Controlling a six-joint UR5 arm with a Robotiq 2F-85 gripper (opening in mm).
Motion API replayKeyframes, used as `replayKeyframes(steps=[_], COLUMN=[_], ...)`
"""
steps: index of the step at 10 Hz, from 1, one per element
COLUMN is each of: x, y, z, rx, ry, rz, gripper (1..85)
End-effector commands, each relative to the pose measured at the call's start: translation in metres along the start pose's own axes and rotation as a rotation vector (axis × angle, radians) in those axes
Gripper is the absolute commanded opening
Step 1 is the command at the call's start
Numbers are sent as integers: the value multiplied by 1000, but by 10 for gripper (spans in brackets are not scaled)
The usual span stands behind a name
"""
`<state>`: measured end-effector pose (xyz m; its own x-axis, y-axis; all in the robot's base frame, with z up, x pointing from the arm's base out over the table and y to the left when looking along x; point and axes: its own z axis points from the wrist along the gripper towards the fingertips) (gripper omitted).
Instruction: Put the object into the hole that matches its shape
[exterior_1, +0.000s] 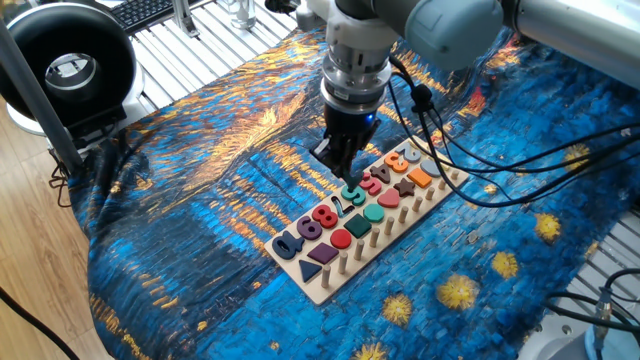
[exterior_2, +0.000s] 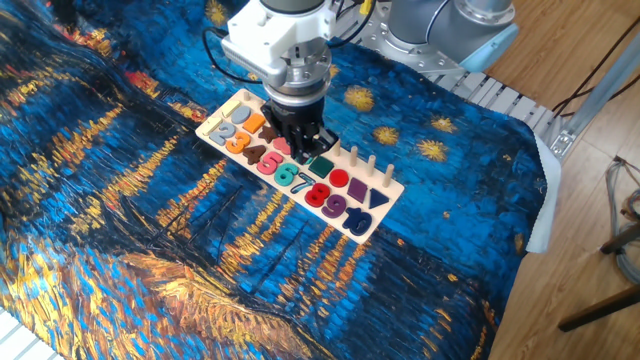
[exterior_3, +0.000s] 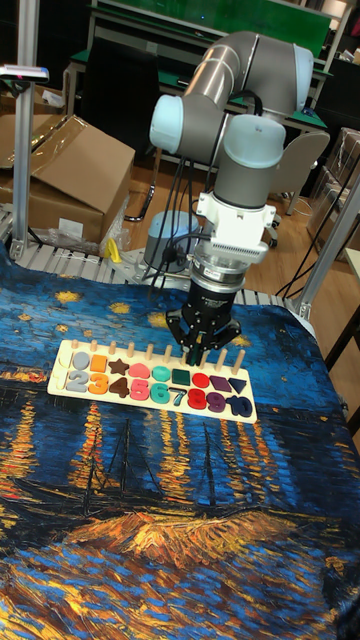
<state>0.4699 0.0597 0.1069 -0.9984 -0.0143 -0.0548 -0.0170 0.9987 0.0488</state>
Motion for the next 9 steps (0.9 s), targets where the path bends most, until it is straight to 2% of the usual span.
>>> replayKeyframes(steps=[1,2,4,6,8,9], x=[-15,-15,1,9,9,3], y=[5,5,3,1,0,-3], z=[-2,-2,-1,-1,1,15], rx=[-22,-20,-13,-7,-4,6], ry=[-58,-56,5,37,39,28], rz=[-15,-17,-7,15,22,25], gripper=[17,17,17,17,17,17])
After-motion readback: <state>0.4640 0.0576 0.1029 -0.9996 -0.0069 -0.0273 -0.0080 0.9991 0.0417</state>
